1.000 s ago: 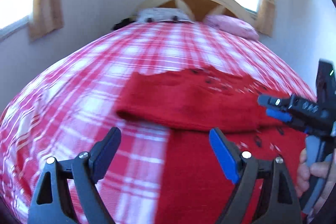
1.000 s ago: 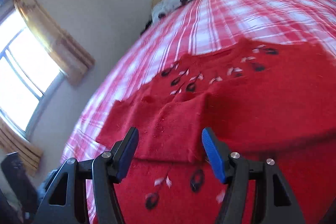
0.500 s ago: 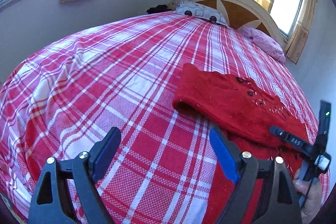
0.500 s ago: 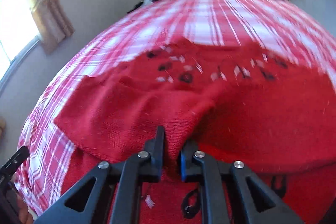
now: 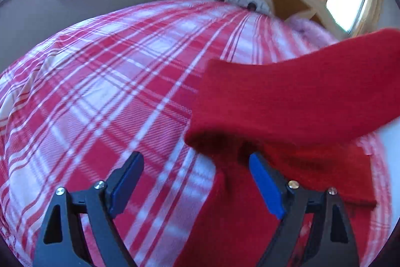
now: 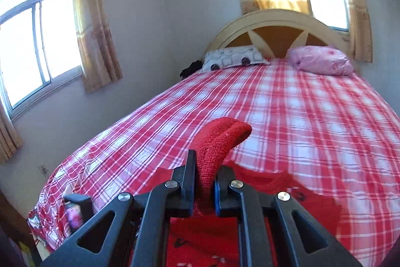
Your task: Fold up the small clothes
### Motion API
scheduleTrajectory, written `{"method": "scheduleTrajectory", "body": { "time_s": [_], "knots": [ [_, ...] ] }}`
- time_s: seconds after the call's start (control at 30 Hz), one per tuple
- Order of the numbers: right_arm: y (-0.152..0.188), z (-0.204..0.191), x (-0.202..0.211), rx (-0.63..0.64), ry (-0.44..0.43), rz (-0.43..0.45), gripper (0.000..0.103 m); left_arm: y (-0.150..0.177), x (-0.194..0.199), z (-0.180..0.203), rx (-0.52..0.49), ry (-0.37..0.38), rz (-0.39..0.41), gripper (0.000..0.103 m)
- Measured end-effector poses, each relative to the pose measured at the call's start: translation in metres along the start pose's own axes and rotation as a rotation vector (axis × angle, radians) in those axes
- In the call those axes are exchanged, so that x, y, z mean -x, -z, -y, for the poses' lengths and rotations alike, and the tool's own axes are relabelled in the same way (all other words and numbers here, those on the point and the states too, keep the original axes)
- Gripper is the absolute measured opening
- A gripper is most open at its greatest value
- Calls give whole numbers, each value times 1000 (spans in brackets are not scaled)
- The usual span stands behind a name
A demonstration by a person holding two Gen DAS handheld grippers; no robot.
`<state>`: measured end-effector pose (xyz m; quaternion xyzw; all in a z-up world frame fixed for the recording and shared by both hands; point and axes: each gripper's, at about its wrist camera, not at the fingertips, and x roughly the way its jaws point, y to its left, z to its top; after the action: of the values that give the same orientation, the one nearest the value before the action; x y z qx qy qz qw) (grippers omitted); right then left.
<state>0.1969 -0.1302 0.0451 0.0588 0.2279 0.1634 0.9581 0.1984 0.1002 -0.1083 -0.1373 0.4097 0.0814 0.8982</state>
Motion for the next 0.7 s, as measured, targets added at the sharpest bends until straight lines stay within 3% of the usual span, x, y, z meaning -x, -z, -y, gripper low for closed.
{"method": "scheduleTrajectory", "body": {
  "time_s": [0.03,0.1,0.2,0.37,0.47,0.7],
  "knots": [
    [5,7,4,-3,20,3,11,-3,-13,3,-3,-50,-28,89],
    [22,33,7,-17,84,-12,11,-5,-22,-2,31,-82,-60,88],
    [67,80,-17,-87,145,-117,11,-6,-16,-8,48,-83,-31,89],
    [140,124,-57,-154,291,-277,11,-1,-14,-8,31,-118,-28,89],
    [157,145,-57,-246,268,-280,11,-2,-17,-8,33,-126,-31,89],
    [156,149,-41,-283,225,-271,16,0,-13,-6,-8,-144,-44,89]
  ]
}}
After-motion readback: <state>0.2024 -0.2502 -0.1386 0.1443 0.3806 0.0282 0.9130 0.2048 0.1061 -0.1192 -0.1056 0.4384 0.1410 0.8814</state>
